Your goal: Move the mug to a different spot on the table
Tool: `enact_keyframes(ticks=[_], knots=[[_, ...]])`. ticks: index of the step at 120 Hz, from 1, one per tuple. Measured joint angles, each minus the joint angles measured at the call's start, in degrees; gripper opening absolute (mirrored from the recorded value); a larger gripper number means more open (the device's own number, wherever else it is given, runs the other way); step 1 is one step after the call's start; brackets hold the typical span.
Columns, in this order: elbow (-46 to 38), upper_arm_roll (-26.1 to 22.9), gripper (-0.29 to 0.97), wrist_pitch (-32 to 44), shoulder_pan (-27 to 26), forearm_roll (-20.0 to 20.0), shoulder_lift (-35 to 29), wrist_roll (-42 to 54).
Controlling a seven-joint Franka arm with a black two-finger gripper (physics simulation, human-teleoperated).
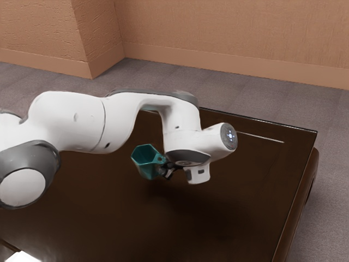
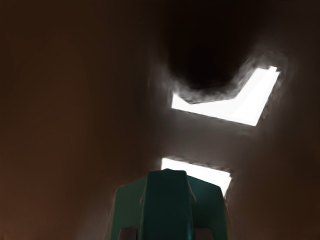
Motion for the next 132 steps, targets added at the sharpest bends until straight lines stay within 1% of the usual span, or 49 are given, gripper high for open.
enact_keyframes(ticks=[12, 27, 32, 37, 57, 75, 91, 132], knots=[[2.3, 0.1, -0.02, -4.2, 0.3, 0.6, 2.4, -1.9], [2.8, -7.1, -0.01, -7.0, 6.8, 3.0, 3.0, -3.8], [2.8, -10.5, -0.01, -7.6, 9.1, 4.4, 3.2, -4.2], [2.9, -12.8, -0.01, -8.0, 10.5, 5.7, 3.5, -4.6], [3.1, -17.1, -0.01, -8.5, 15.3, 9.8, 4.0, -4.7], [3.8, -20.7, 0.0, -6.7, 19.9, 11.2, 5.3, -2.6], [6.2, -21.6, 0.0, -5.7, 21.0, 12.3, 7.3, -0.2], [6.1, -21.7, 0.0, -4.1, 22.3, 13.0, 8.5, 6.0]])
